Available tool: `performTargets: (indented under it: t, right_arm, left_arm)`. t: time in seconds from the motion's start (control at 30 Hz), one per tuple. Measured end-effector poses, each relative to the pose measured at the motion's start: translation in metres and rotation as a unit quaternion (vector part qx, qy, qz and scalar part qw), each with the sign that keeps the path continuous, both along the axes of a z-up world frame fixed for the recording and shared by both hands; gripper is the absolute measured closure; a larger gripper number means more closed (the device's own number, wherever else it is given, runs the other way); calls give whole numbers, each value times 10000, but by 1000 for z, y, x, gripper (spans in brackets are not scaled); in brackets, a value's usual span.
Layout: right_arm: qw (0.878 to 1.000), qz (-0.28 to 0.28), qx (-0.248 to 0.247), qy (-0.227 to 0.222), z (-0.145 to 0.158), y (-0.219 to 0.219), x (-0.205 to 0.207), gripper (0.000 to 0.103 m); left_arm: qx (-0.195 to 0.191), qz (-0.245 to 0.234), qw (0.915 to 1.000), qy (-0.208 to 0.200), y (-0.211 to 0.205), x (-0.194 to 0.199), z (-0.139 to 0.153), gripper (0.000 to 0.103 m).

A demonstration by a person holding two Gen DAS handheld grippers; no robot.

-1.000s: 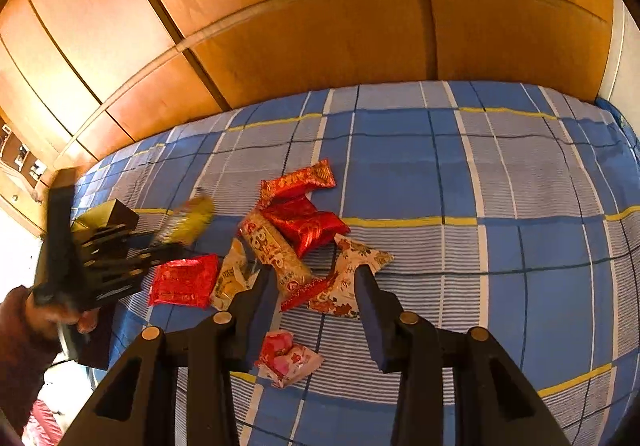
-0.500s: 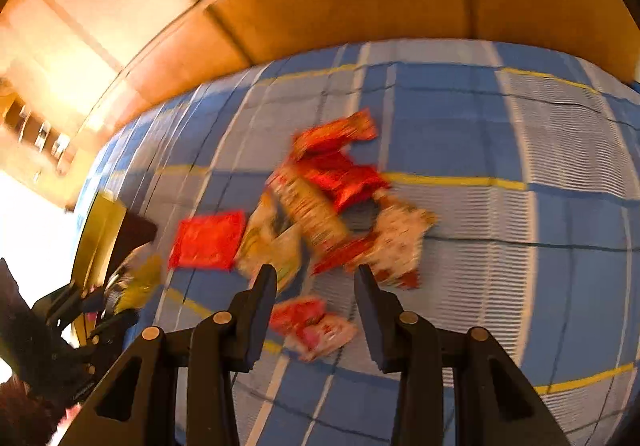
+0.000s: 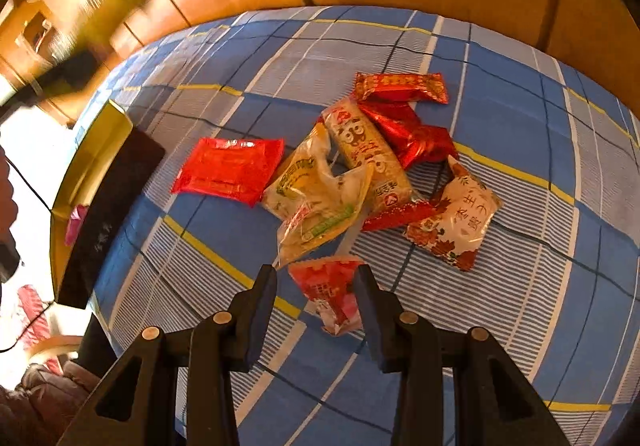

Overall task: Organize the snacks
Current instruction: 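Lift the brown snack bar with the left gripper while the right gripper grasps the red-white candy packet, then carry the brown snack bar into the gold box and open the left gripper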

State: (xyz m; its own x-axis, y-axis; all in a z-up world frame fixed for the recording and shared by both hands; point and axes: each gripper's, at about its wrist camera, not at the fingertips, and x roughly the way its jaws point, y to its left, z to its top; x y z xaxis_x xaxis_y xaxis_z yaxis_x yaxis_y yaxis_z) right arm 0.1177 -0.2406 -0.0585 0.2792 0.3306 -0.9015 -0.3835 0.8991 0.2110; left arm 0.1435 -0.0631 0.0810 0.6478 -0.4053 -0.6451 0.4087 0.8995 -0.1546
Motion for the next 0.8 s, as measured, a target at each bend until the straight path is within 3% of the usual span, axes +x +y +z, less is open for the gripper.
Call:
performTargets:
  t: [0.13, 0.3, 0.5, 0.63, 0.8]
  right_arm:
    - [9994, 143, -307, 29, -8, 9, -1, 62]
    - [9977, 323, -599, 18, -17, 17, -5, 62]
    - [9952, 535, -818, -57, -24, 24, -10, 64]
    - [9948, 558, -845, -119, -24, 27, -11, 64]
    - [9948, 498, -866, -177, -26, 28, -13, 65]
  left_arm:
    - [4, 293, 9992, -273, 35, -25, 41, 75]
    - [123, 630, 9967, -496, 80, -73, 51, 75]
    - [351, 1429, 9881, -449, 147, -154, 14, 75]
    - [687, 2009, 9764, -389, 184, -207, -18, 75]
    - [375, 2618, 9644, 88, 217, -253, -63, 75]
